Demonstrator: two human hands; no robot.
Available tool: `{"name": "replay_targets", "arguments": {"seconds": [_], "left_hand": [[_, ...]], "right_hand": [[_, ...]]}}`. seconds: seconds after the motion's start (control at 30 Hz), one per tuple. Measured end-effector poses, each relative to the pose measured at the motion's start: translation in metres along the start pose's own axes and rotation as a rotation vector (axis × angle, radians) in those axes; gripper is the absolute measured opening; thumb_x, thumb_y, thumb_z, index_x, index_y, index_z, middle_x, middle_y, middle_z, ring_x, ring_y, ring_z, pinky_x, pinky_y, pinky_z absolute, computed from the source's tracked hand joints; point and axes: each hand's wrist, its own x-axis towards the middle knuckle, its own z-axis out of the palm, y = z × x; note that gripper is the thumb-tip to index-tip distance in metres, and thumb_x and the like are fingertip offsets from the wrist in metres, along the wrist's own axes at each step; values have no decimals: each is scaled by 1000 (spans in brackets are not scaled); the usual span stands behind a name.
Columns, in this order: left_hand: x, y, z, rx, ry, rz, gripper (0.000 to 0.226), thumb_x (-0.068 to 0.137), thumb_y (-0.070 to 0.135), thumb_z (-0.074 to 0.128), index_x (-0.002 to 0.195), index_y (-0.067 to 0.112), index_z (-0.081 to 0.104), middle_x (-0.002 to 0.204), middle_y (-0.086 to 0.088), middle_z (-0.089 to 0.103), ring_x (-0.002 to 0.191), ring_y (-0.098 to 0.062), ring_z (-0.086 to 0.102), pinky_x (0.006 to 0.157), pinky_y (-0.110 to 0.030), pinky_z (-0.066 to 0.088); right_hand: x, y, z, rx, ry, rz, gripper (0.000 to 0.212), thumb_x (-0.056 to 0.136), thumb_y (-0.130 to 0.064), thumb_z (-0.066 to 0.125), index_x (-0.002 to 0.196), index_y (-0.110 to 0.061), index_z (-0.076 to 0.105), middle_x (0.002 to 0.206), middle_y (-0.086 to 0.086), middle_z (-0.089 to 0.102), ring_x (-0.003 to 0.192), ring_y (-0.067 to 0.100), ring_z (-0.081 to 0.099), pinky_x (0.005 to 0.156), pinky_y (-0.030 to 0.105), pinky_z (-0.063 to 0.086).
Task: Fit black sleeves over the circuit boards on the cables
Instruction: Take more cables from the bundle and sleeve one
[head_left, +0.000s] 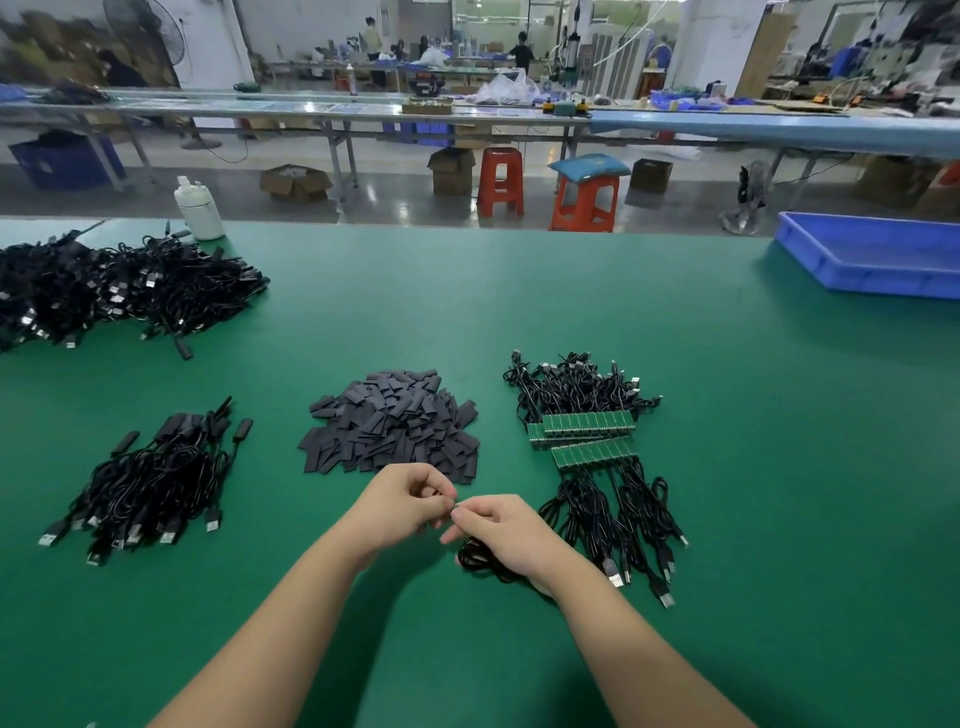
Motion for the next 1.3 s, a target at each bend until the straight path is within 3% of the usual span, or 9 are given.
{"name": "replay_targets", "arguments": {"seconds": [0.1,0.23,0.4,0.57,0.77,0.87,1.07,1.2,1.3], "left_hand": [[3,-4,3,-58,9,3,9,88,-5,65,86,4,66,68,-13,60,54,-12,54,51,-21,42],[12,-13,3,-88,107,5,13,90,4,66,98,14,70,77,0,67,60,-12,59,55,-17,46],[21,-48,-14,545,452,-49,22,93,28,61,114,26,65,107,5,62,94,-17,61,84,-32,49],[17,-80,-15,717,410,-112,46,94,47,57,134,23,57,127,3,51,109,-18,56,85,-35,52],[18,-79,-16,593,484,-90,23,91,38,65,107,22,67,110,5,54,86,-14,55,74,-30,44],[18,-78,-18,543,519,-118,13,89,34,69,85,22,63,95,5,55,81,-15,55,74,-32,44],[22,-73,-27,427,474,-255,28,83,22,77,98,24,53,90,6,62,88,-18,59,78,-32,47],[19,-72,-33,469,421,-301,15,82,26,78,80,21,64,83,4,66,81,-16,61,77,-33,53],[12,-67,-29,466,413,-195,15,85,28,74,76,25,64,78,7,66,76,-13,60,69,-30,50]], "right_hand": [[4,5,5,87,71,2,18,99,-21,58,94,-15,74,84,-3,77,78,12,73,73,19,54],[11,9,6,220,175,58,12,98,-13,60,96,-12,72,93,6,77,77,21,74,77,34,60],[12,15,4,249,264,113,11,99,-11,58,98,-6,67,96,12,70,65,15,69,64,29,61],[7,28,9,120,305,61,14,99,-8,55,101,-8,69,92,5,73,70,12,71,71,24,60],[5,32,13,-6,315,51,27,99,-6,51,118,-15,68,88,-6,72,64,7,68,66,19,54],[4,31,13,-41,307,45,32,100,-6,49,125,-16,66,83,-6,69,63,9,65,71,28,57],[2,32,13,-180,289,22,32,101,-12,48,125,-21,67,83,-8,68,58,8,57,69,38,56],[-1,30,11,-219,274,8,29,102,-16,47,121,-23,68,76,-13,64,43,-1,43,47,17,40],[-3,29,10,-221,265,17,23,102,-18,46,106,-22,68,58,-21,58,40,0,39,44,14,32]]}}
